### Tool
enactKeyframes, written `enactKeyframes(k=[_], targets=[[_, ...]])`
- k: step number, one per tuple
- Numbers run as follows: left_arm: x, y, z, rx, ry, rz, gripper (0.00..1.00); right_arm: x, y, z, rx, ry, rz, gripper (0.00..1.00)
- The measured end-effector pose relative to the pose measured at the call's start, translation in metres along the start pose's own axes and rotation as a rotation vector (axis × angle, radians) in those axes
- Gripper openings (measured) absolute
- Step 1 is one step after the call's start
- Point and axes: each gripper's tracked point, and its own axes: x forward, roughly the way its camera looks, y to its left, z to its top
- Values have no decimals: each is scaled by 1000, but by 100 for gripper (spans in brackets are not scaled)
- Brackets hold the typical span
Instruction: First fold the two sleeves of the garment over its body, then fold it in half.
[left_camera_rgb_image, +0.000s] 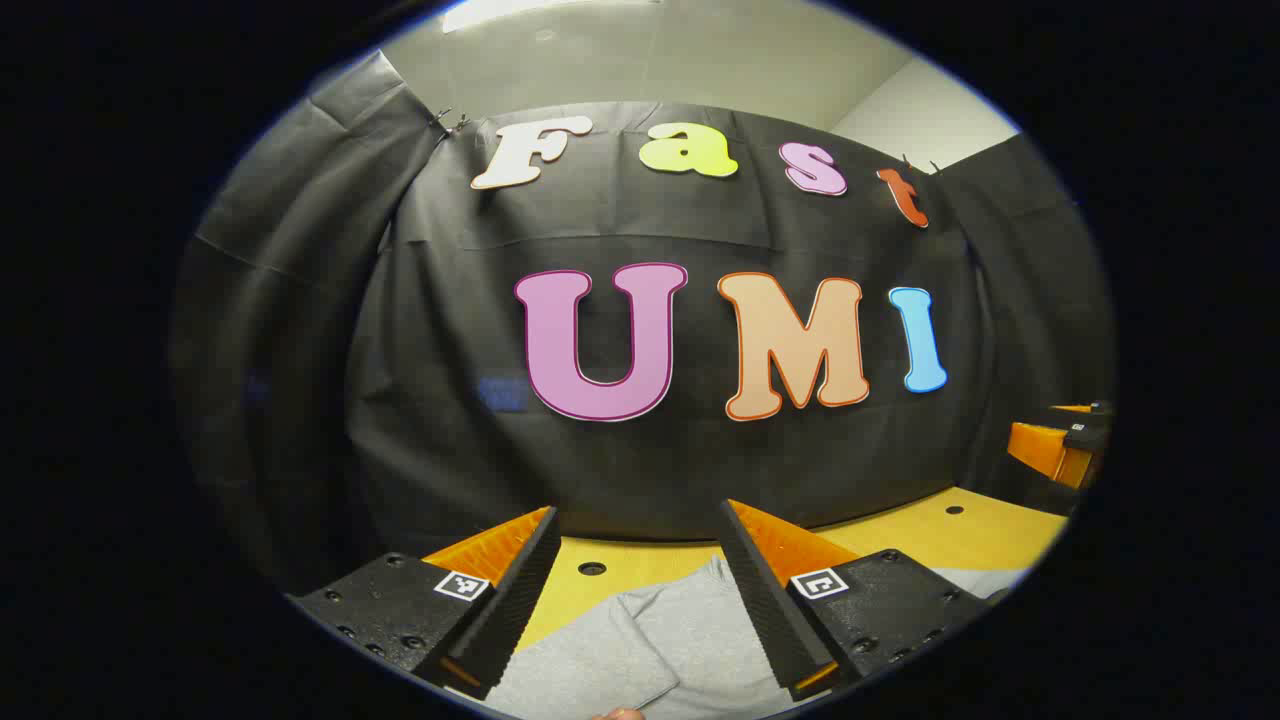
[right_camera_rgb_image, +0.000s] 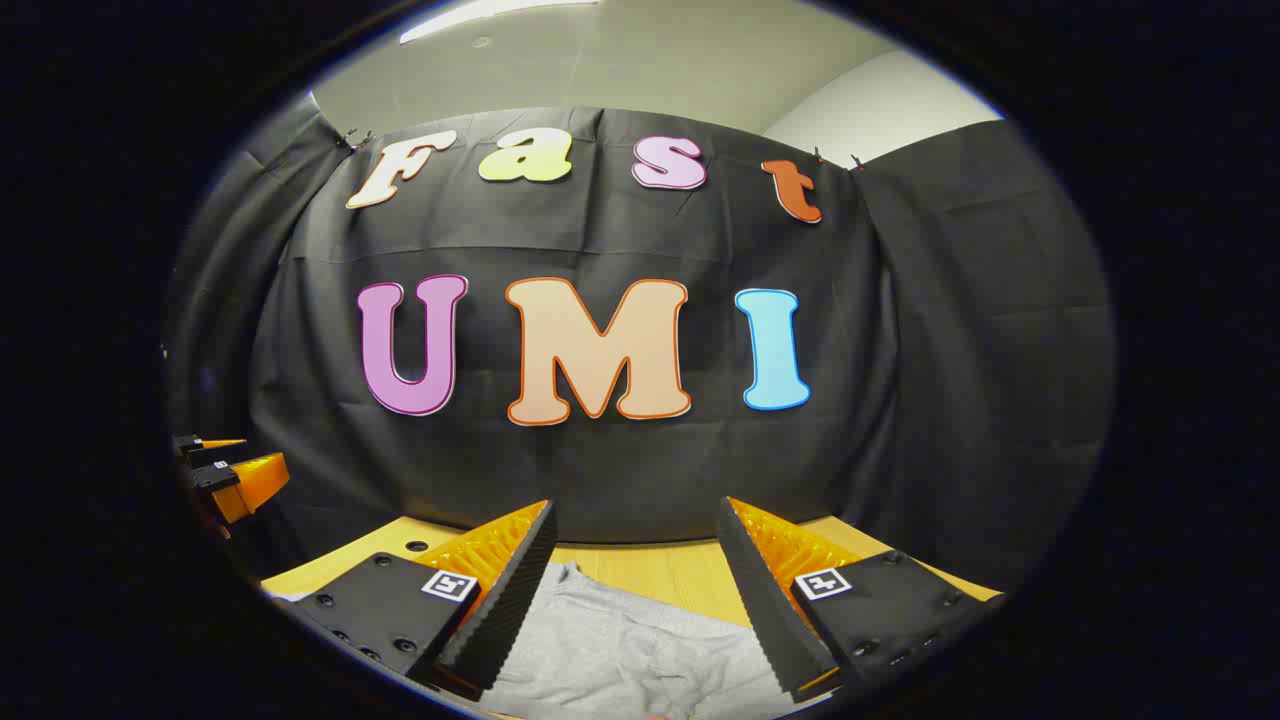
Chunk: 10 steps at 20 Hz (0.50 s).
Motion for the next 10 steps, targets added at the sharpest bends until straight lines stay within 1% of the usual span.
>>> enactKeyframes(k=[3,4,5,10], targets=[[0,-3,-4,-5,14,4,93,2,-2,1,-6,-10,6,99],[0,-3,-4,-7,17,5,93,3,-2,2,-9,-11,11,96],[-1,-4,-4,-5,20,5,93,4,-2,2,-13,-12,13,99],[0,-10,-2,-1,18,0,93,7,-5,5,-26,-18,15,99]])
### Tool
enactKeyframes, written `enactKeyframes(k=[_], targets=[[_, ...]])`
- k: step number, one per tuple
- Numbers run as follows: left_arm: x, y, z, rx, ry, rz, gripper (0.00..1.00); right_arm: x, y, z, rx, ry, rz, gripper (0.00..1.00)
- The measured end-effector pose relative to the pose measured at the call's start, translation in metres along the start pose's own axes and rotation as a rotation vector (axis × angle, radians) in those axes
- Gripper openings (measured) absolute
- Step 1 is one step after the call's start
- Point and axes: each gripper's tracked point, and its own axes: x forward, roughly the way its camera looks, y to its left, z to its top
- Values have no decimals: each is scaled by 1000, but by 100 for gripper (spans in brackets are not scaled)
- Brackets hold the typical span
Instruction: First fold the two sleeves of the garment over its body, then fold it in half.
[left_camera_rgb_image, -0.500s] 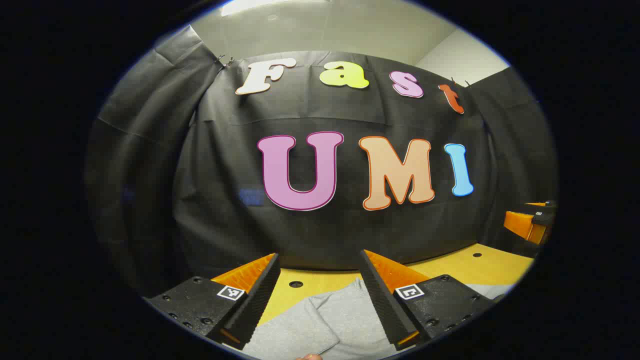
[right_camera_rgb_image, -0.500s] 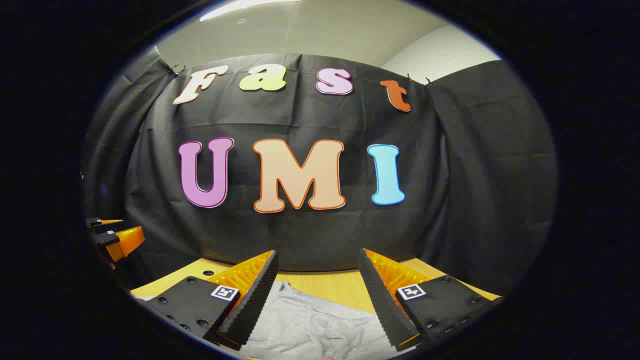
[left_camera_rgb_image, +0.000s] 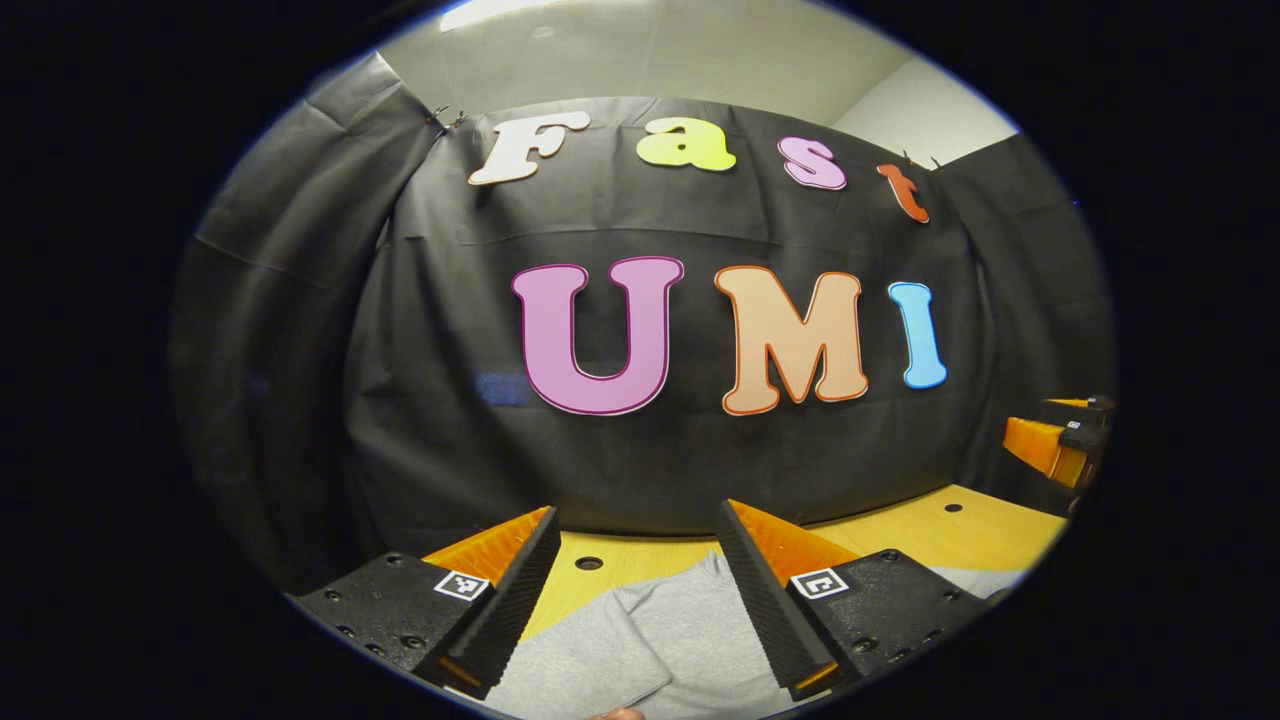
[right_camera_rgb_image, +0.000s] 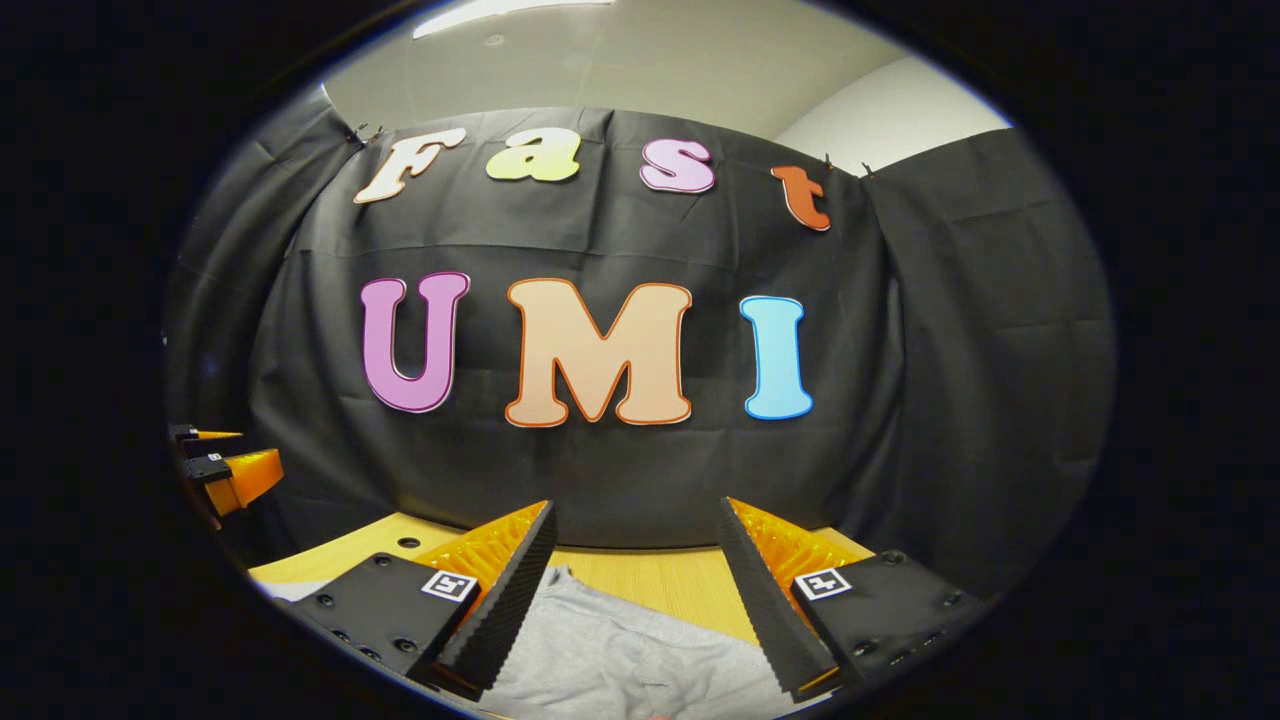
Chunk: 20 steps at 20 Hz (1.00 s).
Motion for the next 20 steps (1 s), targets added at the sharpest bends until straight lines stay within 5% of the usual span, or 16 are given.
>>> enactKeyframes(k=[12,20], targets=[[6,-1,-4,-5,12,-7,94,0,-22,-1,-13,14,-36,100],[12,-10,-5,-10,8,-37,93,-11,-98,-15,-84,46,-163,100]])
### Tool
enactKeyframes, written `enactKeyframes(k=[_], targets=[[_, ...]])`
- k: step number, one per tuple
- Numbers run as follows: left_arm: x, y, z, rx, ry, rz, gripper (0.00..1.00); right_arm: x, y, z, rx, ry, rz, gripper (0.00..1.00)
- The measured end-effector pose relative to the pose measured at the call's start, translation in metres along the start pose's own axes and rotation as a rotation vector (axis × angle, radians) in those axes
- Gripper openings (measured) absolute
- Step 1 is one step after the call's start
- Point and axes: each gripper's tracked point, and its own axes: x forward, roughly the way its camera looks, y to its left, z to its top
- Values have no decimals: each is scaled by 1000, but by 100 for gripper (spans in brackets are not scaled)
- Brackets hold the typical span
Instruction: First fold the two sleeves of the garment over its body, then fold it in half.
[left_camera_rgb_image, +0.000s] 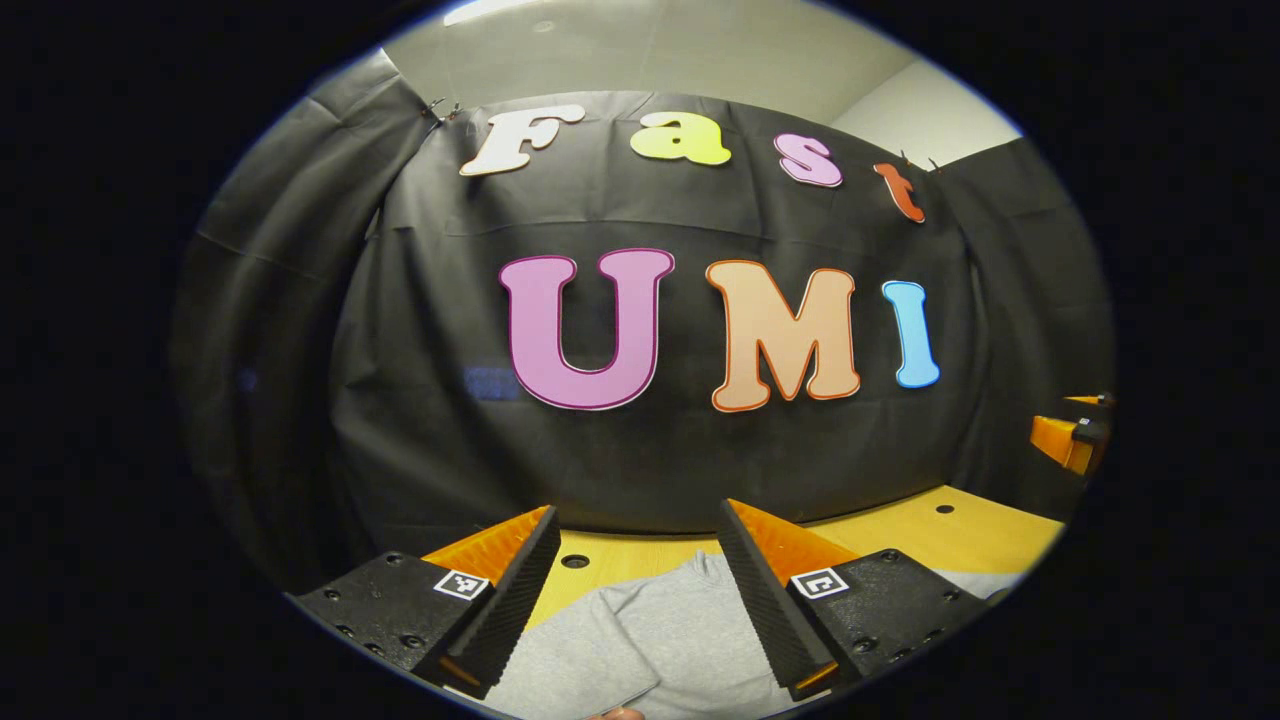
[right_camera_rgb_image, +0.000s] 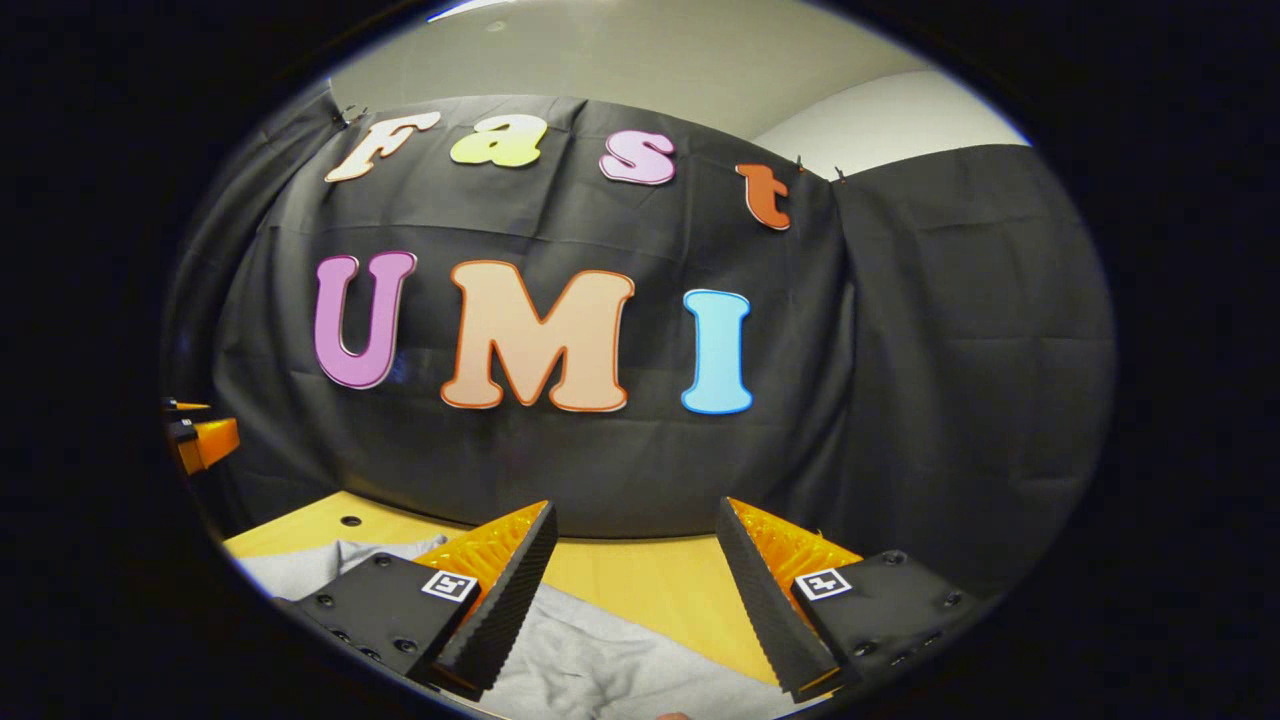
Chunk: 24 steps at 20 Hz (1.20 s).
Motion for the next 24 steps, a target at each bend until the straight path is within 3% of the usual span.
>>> enactKeyframes(k=[6,12,24], targets=[[3,-13,2,-2,-13,-27,93,-10,-81,-37,-34,93,-124,100],[3,-24,-1,4,-8,-44,93,-35,-130,-104,-62,261,-176,99],[3,-52,-8,21,16,-79,93,-102,-198,-257,97,634,-301,99]])
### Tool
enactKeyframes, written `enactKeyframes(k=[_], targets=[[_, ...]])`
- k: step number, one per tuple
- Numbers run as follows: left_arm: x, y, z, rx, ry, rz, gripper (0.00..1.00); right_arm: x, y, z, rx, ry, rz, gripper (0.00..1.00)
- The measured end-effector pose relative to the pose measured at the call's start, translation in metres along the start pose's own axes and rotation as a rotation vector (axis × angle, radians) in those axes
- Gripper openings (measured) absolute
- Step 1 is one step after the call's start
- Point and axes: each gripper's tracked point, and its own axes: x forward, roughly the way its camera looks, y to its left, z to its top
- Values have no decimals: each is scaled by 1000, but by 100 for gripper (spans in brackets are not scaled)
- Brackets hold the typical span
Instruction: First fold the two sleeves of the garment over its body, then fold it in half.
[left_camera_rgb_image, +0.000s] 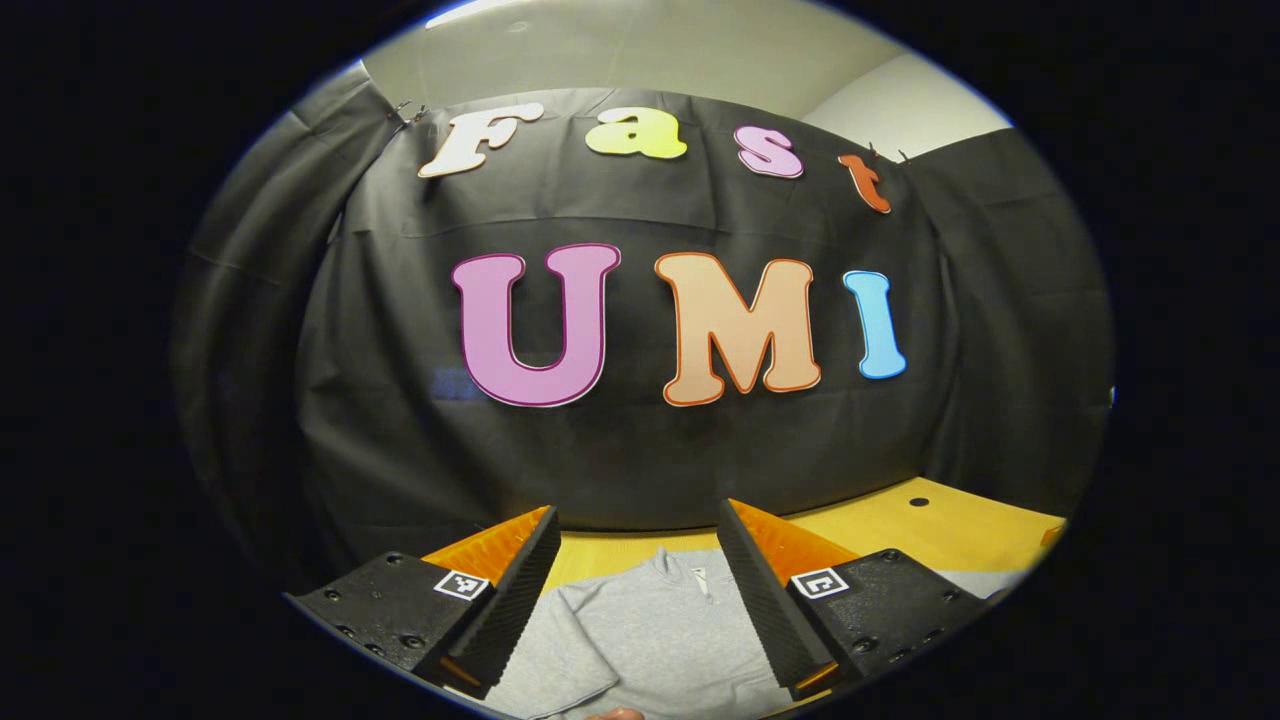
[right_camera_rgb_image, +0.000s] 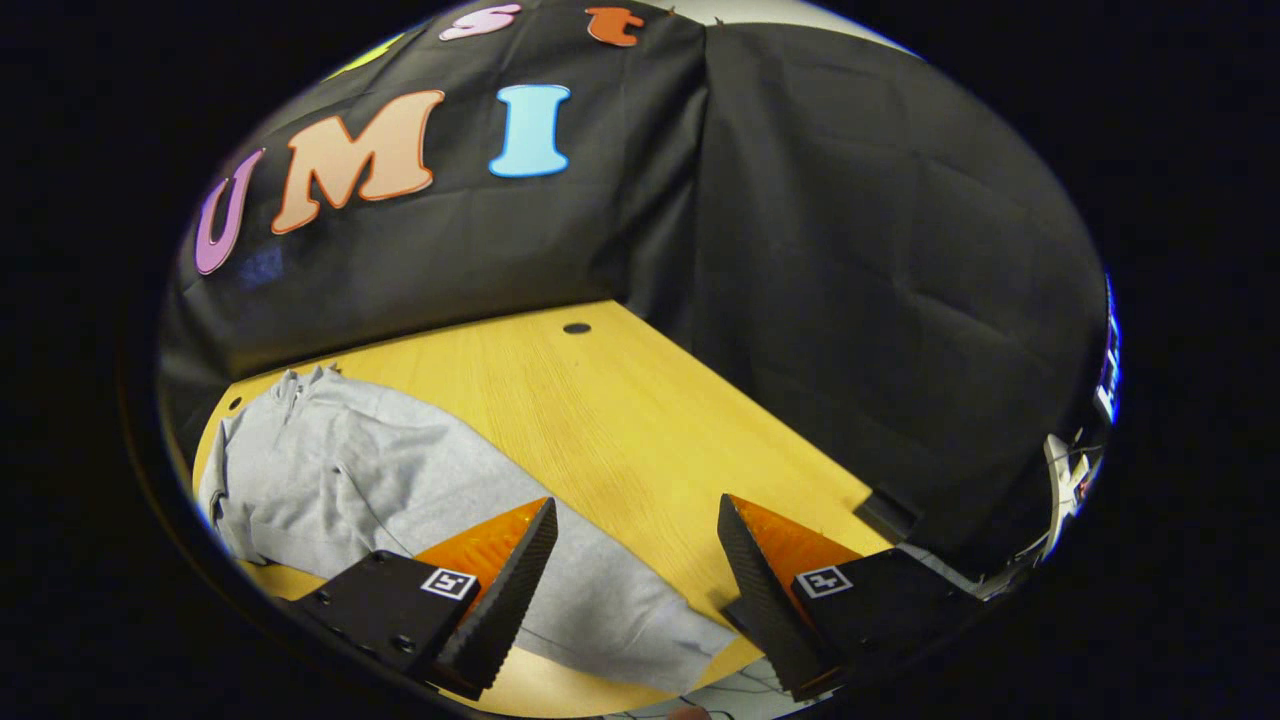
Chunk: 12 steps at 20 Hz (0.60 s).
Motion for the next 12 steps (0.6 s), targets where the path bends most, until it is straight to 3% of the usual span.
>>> enactKeyframes(k=[12], targets=[[4,-2,-9,17,27,-13,94,13,3,-90,-28,269,17,100]])
